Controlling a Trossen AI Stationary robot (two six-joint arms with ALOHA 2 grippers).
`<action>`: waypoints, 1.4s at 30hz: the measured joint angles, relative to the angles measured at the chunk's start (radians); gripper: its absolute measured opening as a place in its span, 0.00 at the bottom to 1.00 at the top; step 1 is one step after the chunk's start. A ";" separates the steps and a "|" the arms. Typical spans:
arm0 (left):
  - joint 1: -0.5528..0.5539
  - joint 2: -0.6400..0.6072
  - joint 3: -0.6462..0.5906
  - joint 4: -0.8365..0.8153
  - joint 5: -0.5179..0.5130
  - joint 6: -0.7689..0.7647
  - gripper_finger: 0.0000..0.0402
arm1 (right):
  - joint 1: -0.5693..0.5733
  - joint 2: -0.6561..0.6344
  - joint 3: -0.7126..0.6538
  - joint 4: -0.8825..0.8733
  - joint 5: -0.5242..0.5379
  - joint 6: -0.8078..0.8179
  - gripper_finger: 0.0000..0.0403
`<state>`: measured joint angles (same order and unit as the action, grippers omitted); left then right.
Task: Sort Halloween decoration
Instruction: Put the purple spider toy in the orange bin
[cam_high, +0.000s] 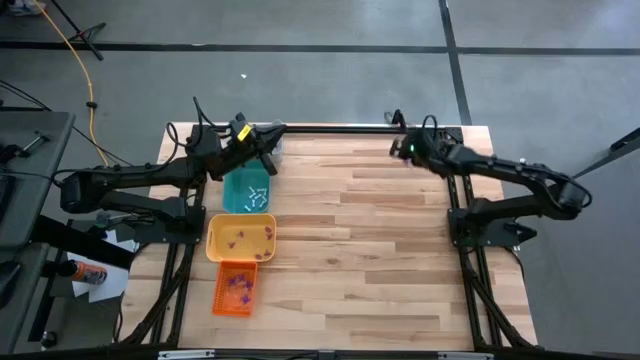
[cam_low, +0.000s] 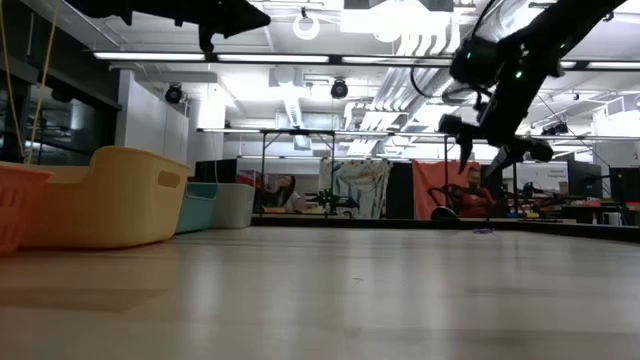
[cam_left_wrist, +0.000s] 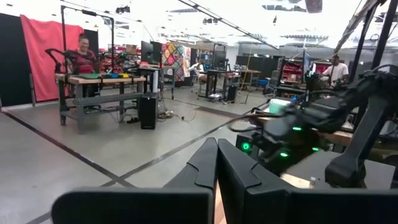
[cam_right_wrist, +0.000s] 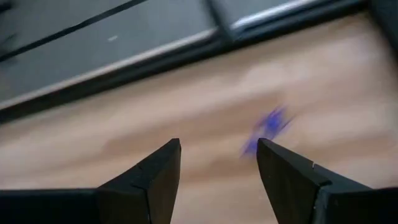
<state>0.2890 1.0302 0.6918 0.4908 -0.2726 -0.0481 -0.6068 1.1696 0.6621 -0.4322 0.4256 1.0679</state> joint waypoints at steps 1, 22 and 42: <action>0.001 0.000 0.000 0.000 0.000 -0.002 0.00 | -0.046 0.020 0.008 0.001 0.000 -0.022 0.51; 0.000 0.000 0.000 -0.001 0.079 -0.002 0.00 | -0.259 0.201 0.017 0.009 -0.073 0.130 0.51; 0.001 0.000 0.000 -0.001 0.188 -0.028 0.00 | -0.391 0.312 0.018 0.078 -0.339 0.131 0.51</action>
<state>0.2897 1.0302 0.6918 0.4900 -0.0849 -0.0761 -0.9977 1.4815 0.6800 -0.3543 0.0868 1.1988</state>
